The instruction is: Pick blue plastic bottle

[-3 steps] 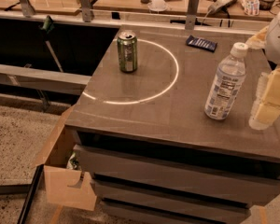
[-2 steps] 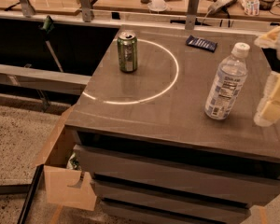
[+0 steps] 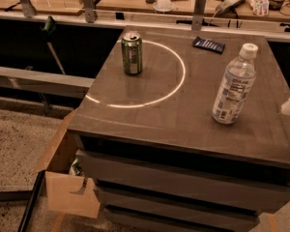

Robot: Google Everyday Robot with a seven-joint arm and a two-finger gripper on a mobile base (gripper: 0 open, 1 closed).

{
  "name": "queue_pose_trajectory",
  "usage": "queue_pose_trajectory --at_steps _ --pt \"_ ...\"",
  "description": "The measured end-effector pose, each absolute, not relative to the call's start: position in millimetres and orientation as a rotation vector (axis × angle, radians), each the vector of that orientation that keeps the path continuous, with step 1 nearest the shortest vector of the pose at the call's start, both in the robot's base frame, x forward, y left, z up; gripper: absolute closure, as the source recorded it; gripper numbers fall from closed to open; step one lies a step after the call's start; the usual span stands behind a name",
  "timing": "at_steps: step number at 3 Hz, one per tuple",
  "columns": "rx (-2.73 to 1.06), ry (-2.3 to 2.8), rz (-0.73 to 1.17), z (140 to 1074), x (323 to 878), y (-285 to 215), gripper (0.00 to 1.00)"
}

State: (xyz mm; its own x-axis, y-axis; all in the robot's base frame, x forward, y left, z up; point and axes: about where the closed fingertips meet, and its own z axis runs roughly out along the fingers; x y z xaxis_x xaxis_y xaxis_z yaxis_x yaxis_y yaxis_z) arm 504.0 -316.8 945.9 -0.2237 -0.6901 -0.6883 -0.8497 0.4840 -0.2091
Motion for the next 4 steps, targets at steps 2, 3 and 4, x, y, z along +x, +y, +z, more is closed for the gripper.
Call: queue_pose_trajectory --at_steps 2,3,4 --pt "-1.248 1.771 0.664 929 504 -267 0.0" --pt "-1.241 1.652 0.766 930 501 -242 0.0" --pt "-1.239 1.513 0.811 941 505 -222 0.18"
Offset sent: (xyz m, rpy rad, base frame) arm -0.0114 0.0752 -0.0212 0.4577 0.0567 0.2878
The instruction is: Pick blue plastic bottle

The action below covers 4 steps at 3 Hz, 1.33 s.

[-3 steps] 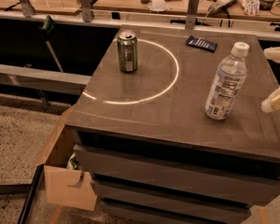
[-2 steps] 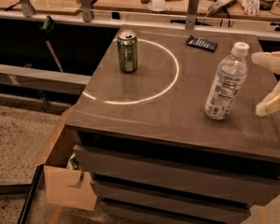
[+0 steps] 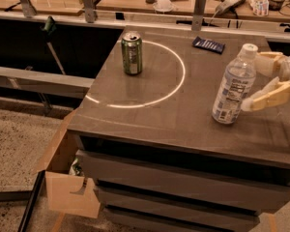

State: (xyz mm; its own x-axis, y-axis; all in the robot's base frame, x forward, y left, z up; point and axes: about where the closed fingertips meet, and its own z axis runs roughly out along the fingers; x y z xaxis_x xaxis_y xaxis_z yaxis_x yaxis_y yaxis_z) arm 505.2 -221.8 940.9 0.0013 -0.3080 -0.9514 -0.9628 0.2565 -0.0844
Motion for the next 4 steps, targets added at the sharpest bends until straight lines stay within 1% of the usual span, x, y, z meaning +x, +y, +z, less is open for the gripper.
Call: queue_pose_trajectory --at_steps 2,3,4 --pt "-1.261 1.389 0.862 956 500 -196 0.65" --pt "-1.236 1.364 0.874 983 505 -192 0.88" --pt "-1.236 1.322 0.888 1019 509 -187 1.0"
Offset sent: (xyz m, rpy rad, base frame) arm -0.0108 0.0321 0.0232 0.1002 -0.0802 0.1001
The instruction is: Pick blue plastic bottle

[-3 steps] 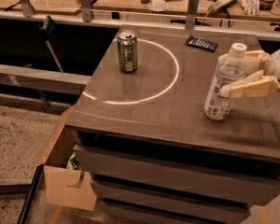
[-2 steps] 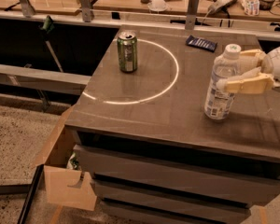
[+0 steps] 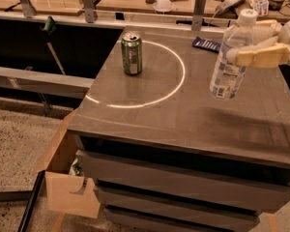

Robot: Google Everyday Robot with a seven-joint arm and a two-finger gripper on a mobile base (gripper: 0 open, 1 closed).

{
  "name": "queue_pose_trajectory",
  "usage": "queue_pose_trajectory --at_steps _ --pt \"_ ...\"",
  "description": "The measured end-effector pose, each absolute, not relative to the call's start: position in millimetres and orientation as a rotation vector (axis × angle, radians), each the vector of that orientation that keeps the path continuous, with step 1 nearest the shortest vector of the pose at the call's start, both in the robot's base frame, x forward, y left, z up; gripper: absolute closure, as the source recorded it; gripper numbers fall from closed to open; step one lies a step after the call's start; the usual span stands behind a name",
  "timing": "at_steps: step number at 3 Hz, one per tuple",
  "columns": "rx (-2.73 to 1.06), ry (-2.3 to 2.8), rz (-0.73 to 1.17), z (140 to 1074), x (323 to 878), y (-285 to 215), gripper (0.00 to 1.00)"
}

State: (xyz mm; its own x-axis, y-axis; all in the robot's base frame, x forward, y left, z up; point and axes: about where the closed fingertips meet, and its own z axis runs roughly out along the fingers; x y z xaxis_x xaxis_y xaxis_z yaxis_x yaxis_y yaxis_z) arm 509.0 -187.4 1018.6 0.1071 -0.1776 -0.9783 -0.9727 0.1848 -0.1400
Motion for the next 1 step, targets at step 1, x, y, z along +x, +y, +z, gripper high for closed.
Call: queue_pose_trajectory --at_steps 1 --pt "-1.237 1.311 0.878 1026.1 510.0 -187.8 1.0"
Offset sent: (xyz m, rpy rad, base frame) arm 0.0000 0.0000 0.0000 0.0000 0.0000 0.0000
